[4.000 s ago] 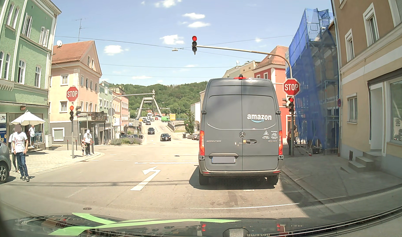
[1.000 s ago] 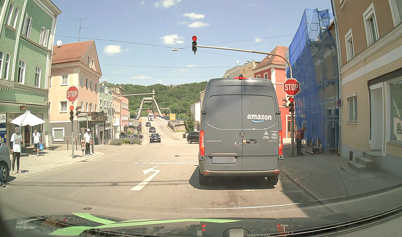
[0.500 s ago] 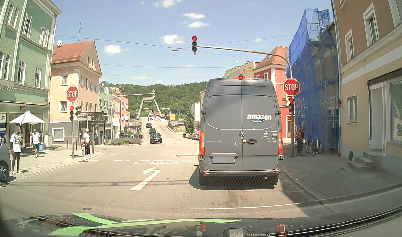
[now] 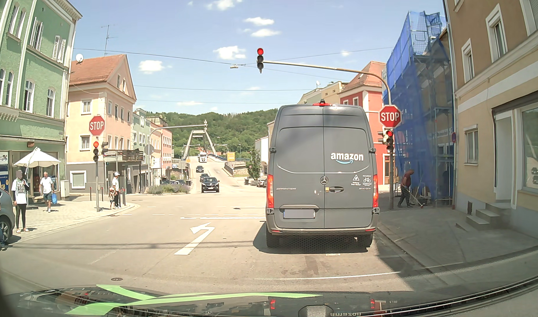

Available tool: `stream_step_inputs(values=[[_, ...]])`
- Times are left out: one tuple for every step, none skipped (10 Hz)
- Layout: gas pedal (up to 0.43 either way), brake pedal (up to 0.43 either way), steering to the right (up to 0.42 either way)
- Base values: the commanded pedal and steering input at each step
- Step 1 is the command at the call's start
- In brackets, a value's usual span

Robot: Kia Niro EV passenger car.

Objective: Follow the waypoints while adhering to traffic rules and regulations

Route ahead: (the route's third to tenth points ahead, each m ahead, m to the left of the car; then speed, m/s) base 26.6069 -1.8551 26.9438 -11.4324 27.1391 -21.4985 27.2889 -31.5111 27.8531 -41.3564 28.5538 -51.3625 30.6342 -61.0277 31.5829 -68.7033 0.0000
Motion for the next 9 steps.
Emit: stream_step_inputs(values=[[0.0,0.36,0.032],[0.0,0.36,0.031],[0.0,0.36,0.032],[0.0,0.36,0.032],[0.0,0.36,0.031],[0.0,0.36,0.032],[0.0,0.36,0.032],[0.0,0.36,0.032],[0.0,0.36,0.031]])
